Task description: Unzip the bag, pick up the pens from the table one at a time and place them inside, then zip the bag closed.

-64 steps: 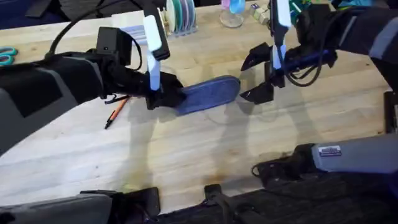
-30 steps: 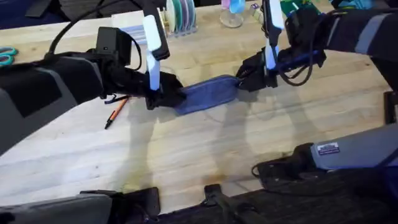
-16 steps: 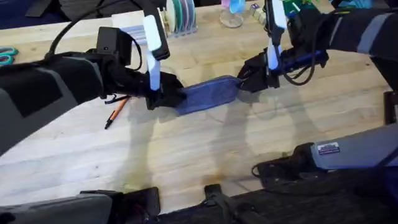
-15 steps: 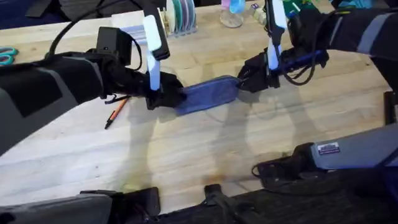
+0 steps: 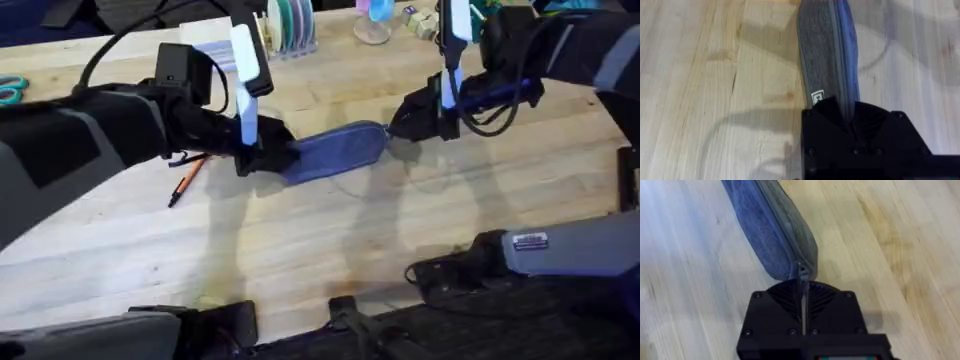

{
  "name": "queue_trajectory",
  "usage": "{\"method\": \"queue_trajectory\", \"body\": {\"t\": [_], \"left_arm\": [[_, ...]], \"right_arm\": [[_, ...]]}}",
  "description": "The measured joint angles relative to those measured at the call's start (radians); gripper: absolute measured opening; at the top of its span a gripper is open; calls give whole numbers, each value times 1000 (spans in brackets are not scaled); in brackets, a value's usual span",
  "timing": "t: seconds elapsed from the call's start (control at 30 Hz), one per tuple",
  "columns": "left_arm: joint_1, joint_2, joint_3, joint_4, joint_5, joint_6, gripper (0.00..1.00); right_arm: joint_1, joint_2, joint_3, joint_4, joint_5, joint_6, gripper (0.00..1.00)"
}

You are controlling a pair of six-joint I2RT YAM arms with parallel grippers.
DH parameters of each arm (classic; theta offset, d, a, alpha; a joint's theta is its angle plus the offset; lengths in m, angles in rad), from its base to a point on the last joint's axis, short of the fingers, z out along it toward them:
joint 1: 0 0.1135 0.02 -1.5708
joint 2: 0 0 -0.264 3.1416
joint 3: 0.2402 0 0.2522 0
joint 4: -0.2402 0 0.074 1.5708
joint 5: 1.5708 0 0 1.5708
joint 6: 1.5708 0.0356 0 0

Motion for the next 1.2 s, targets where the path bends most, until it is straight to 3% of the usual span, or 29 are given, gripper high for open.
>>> {"method": "queue_trajectory", "body": {"t": [0.23, 0.63, 0.87, 1.2], "left_arm": [[0, 0, 0, 0, 0, 0, 44], [0, 0, 0, -2, 0, 0, 44], [0, 0, 0, -2, 0, 0, 44], [0, 0, 0, -3, 0, 0, 44]], "right_arm": [[0, -12, 0, -1, -5, 0, 33], [19, -170, 0, -14, -47, 0, 34], [121, -195, 1, -1, -46, 0, 33], [335, -195, 26, 99, -45, 24, 33]]}}
